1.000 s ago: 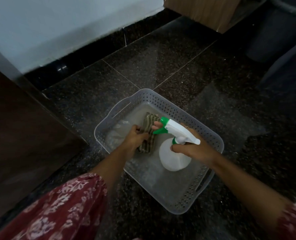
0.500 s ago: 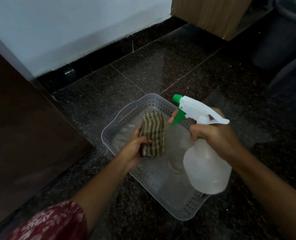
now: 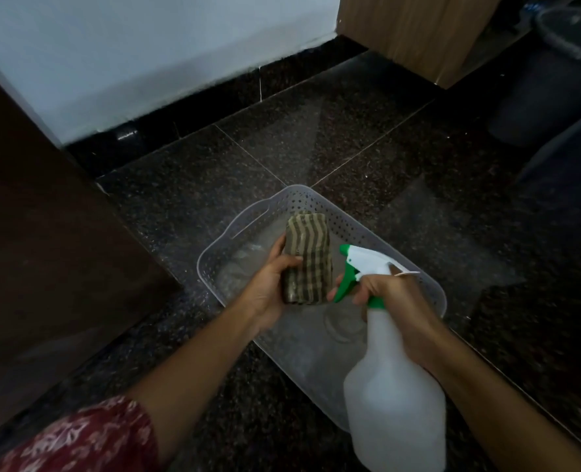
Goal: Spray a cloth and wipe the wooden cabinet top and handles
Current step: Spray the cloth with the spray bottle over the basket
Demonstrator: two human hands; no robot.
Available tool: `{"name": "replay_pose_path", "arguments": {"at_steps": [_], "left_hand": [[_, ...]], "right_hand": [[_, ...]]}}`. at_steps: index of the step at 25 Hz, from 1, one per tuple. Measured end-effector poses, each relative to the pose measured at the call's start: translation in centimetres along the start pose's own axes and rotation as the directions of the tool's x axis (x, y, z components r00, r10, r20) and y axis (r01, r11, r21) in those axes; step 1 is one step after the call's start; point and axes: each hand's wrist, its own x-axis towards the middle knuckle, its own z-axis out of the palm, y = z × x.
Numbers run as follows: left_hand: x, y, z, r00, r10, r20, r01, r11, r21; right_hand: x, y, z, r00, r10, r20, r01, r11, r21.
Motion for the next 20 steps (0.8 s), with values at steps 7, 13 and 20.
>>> {"name": "replay_pose_path", "arguments": {"at_steps": [7,13,20], "left_hand": [[0.2,-0.5,0.4,0.999,-0.024,-0.044,0.026,0.999,0.045],[0.6,-0.5,0.3,0.997,0.005,-0.076,-0.005,1.0,0.003],[0.5,-0.3,0.5,0.993,0.022,-0.116,-0.018,0.999,0.034]], "right_hand": [[2.2,-0.8,0.6,0.981,0.149,-0.125,-0.179,0.944,-0.279],[2.3,0.0,0.9,0.99,0.134,-0.053,-0.141,0.976,-0.166],[0.7,-0.4,0.7,0.992,0.099,-0.084,-0.109,0.986,-0.127]]}}
